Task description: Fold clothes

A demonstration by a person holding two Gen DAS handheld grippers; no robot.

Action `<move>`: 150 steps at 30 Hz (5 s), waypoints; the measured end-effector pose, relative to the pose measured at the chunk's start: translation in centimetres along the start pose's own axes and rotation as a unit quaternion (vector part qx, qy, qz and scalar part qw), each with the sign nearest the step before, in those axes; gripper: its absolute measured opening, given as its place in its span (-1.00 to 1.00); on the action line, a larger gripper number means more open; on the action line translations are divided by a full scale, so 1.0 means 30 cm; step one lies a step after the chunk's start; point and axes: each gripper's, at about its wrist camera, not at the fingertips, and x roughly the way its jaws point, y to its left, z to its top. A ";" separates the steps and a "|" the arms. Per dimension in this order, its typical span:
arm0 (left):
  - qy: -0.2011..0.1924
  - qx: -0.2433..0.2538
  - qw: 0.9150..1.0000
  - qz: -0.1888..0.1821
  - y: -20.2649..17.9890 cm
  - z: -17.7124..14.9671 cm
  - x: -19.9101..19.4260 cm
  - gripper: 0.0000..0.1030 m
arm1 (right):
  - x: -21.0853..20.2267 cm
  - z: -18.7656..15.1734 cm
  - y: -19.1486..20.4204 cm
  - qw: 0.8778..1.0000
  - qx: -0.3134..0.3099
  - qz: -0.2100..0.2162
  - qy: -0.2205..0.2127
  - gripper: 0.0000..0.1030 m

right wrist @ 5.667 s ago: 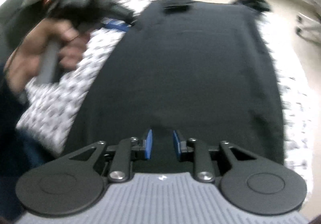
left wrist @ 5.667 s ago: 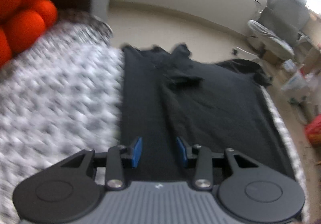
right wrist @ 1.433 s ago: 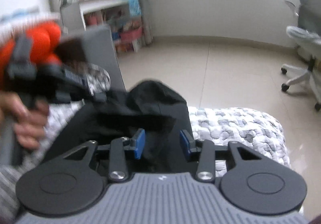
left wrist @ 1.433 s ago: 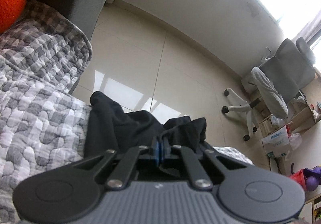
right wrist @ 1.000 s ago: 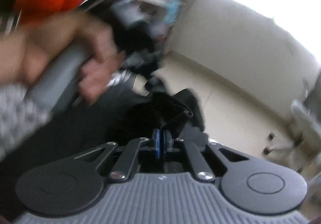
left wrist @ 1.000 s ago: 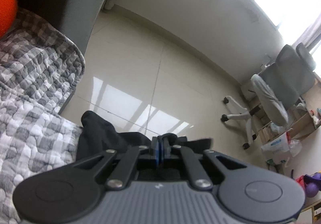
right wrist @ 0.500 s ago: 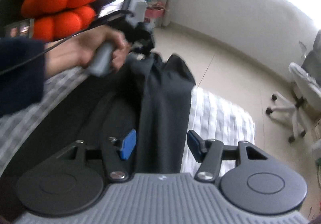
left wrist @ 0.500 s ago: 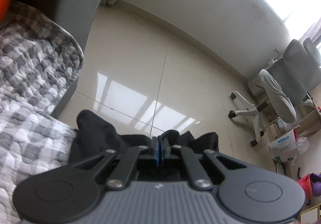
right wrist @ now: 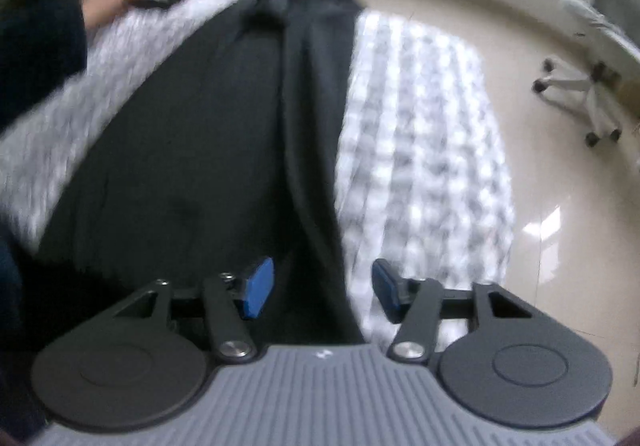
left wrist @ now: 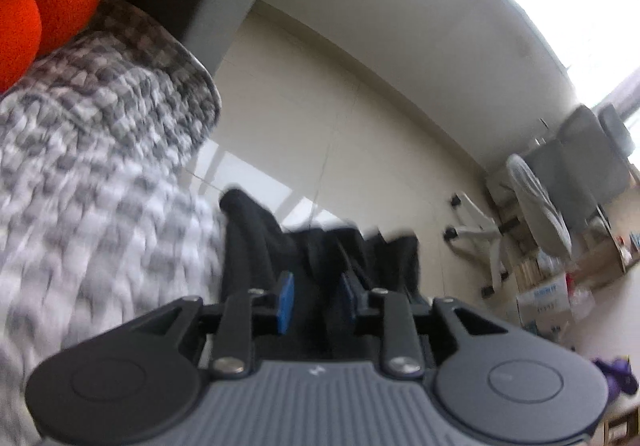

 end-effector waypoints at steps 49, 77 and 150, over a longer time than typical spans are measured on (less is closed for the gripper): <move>0.079 0.081 0.993 -0.012 -0.157 -0.444 -0.170 -0.32 | -0.034 -0.118 0.393 0.983 -0.109 -0.136 -0.048 -1.00; 0.031 0.118 0.992 -0.035 -0.267 -0.411 -0.025 -0.98 | -0.134 -0.041 0.345 0.990 0.033 0.010 -0.140 -1.00; 0.180 0.204 0.961 -0.042 -0.155 -1.086 -0.716 -0.92 | -0.060 -0.157 0.061 0.965 0.244 0.080 -0.052 -0.69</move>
